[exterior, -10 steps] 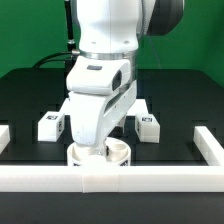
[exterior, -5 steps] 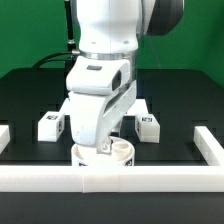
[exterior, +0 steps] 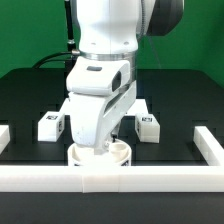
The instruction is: Assemble stool
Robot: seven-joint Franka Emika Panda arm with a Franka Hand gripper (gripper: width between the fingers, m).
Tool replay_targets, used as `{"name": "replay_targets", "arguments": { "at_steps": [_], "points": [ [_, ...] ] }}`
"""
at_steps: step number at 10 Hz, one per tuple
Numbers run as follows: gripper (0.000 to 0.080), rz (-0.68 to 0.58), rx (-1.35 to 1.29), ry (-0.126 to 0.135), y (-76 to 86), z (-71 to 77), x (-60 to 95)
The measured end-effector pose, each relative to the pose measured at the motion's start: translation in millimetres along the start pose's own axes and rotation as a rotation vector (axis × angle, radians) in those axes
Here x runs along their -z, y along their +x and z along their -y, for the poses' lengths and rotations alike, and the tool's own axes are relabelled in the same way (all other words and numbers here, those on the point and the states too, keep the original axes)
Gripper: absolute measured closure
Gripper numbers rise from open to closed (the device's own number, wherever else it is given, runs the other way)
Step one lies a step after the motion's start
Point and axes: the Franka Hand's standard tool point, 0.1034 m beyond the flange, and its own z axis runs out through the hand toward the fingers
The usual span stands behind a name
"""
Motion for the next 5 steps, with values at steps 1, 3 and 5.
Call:
{"name": "replay_targets", "arguments": {
  "at_steps": [1,3,5],
  "points": [
    [0.0771,0.0,0.0,0.0,0.0,0.0,0.0],
    [0.0771,0.0,-0.005,-0.002,3.4,1.1,0.0],
    [0.0771,-0.006,0.0,0.002,30.1,12.2,-0.4]
  ]
}}
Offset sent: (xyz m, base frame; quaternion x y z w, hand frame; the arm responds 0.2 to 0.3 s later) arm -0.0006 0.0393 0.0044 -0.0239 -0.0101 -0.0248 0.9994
